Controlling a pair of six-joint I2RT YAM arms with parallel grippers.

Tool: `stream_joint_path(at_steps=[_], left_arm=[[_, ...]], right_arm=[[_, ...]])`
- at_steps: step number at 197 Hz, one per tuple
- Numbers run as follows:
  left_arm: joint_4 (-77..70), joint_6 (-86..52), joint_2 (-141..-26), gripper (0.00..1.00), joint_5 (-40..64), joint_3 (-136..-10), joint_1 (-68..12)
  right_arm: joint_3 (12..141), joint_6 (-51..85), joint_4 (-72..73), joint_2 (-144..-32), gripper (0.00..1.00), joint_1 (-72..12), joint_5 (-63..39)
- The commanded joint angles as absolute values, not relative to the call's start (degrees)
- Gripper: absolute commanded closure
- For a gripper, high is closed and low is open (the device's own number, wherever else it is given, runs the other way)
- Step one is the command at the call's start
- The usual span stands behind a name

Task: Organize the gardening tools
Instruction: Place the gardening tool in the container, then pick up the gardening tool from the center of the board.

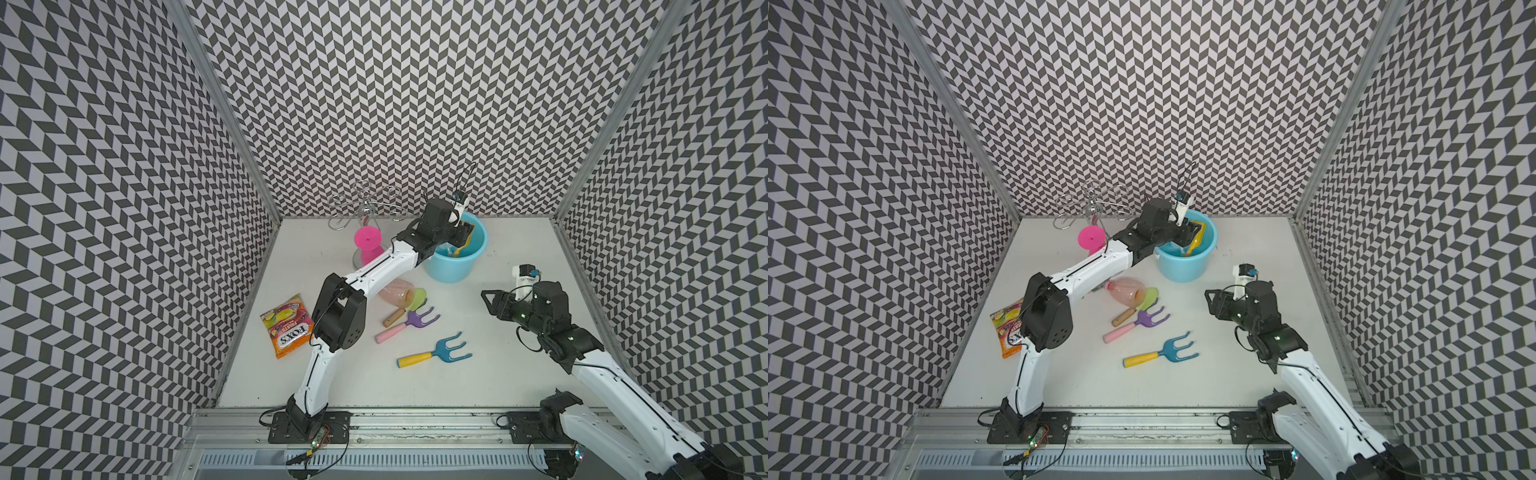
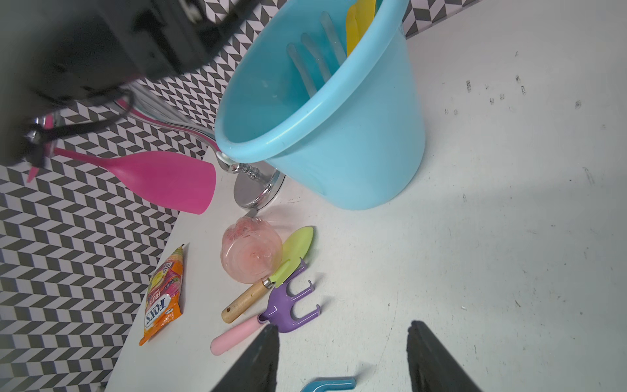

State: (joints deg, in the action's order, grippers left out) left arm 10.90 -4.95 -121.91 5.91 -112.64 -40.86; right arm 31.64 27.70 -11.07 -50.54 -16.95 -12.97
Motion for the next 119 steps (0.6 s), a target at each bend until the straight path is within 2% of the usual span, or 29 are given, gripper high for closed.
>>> stream_joint_path(at_steps=[1,43,77,119], left_arm=[[11.8,-4.1,-113.1,0.4,6.1,-107.0,-41.9],[9.0,-4.1,-98.4,0.35,3.7,-87.5,-43.5],[13.3,-3.9,-89.1,0.33,2.6,-75.6,-44.8],[21.4,-4.1,-80.3,0.33,8.3,-62.6,-46.7]], right_arm=[[30.9,28.1,-8.1,-52.1,0.38,-16.6,-15.5],[30.4,27.9,-8.9,-56.6,0.39,-16.7,-18.4],[28.8,28.0,-8.2,-59.0,0.39,-16.8,-19.4],[27.3,28.6,-7.3,-60.6,0.39,-17.1,-18.8]])
